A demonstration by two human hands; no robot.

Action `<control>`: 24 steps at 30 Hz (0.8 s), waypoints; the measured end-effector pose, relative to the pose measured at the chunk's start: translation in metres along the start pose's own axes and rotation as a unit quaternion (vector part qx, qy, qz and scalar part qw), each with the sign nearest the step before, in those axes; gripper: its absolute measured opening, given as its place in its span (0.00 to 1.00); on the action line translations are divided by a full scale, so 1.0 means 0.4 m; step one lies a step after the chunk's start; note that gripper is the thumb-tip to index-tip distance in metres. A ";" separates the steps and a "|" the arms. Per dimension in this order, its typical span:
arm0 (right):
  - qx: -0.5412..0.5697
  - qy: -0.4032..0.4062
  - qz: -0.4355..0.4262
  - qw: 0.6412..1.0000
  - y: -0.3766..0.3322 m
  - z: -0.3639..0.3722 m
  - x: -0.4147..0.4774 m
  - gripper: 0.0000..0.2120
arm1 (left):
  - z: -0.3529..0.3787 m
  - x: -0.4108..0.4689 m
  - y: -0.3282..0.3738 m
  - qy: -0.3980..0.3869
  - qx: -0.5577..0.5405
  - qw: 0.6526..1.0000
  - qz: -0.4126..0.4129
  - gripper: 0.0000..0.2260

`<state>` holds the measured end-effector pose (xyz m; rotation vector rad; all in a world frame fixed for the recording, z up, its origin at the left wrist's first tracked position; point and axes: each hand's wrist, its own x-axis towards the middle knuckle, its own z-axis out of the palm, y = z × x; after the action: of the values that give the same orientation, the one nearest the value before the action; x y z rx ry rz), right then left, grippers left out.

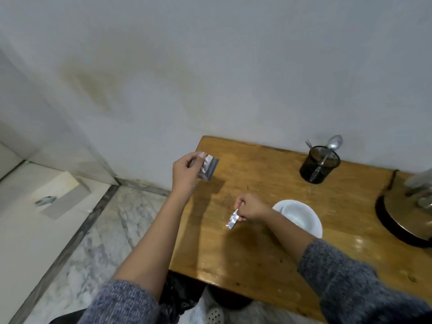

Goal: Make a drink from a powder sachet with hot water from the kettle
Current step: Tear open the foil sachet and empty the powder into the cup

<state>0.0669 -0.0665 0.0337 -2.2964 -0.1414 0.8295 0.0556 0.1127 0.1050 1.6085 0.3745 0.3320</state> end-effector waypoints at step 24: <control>0.335 0.146 -0.163 0.916 -0.045 -0.111 -0.094 0.08 | 0.220 -0.026 0.035 -0.099 -0.049 0.993 -0.030 0.12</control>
<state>0.0659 -0.0899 0.0900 -1.6519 -0.0840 0.2841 0.0847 0.0283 0.1128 1.5156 0.2502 0.1419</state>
